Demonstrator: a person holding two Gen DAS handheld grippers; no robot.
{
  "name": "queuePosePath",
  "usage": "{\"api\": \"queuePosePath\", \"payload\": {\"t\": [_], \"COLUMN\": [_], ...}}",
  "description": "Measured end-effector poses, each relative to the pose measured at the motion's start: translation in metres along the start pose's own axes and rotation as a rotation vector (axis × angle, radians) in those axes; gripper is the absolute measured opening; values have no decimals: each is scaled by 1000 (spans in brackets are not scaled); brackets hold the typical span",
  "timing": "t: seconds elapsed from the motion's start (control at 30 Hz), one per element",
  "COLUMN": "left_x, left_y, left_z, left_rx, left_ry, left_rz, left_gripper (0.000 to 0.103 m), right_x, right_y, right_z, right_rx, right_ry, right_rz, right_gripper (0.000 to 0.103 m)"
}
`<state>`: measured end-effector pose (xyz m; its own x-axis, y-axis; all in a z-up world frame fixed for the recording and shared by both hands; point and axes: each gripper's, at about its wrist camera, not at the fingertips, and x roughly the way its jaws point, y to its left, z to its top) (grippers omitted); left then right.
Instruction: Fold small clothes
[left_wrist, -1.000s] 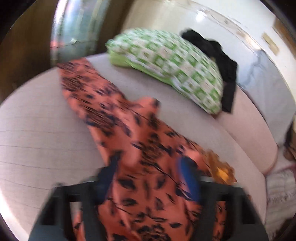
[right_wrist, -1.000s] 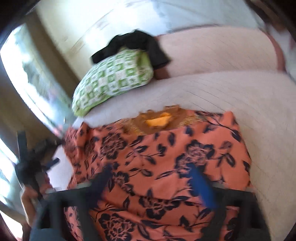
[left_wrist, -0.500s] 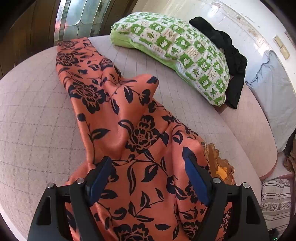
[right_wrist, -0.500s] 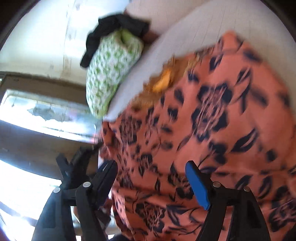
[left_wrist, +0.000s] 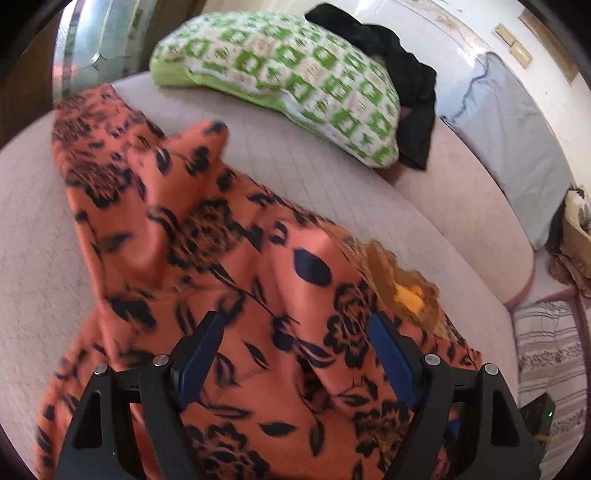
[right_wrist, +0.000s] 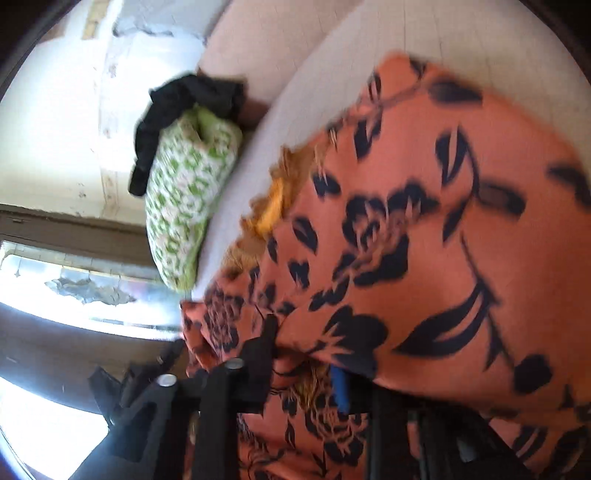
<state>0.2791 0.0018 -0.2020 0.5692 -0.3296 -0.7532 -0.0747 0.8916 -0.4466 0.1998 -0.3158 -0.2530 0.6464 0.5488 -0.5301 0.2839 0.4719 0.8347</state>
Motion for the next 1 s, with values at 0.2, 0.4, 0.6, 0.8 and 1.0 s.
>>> {"api": "queuePosePath", "payload": {"t": [0.2, 0.4, 0.6, 0.8, 1.0], "left_x": [12, 40, 43, 37, 47], "left_y": [-48, -92, -47, -5, -3], "left_z": [-41, -69, -47, -29, -6], "left_rx": [54, 136, -123, -335, -286], "left_ry": [130, 237, 249, 184, 140], "left_rz": [-228, -228, -193, -198, -185], "left_gripper": [82, 82, 82, 82, 10], "right_x": [-37, -40, -46, -40, -40], "right_y": [-6, -38, -34, -36, -31], "right_z": [22, 37, 43, 40, 38], "right_rx": [62, 213, 187, 187, 168], "right_ry": [-144, -162, -171, -147, -139], "right_rz": [143, 141, 147, 150, 163], "right_gripper": [23, 23, 23, 23, 23]}}
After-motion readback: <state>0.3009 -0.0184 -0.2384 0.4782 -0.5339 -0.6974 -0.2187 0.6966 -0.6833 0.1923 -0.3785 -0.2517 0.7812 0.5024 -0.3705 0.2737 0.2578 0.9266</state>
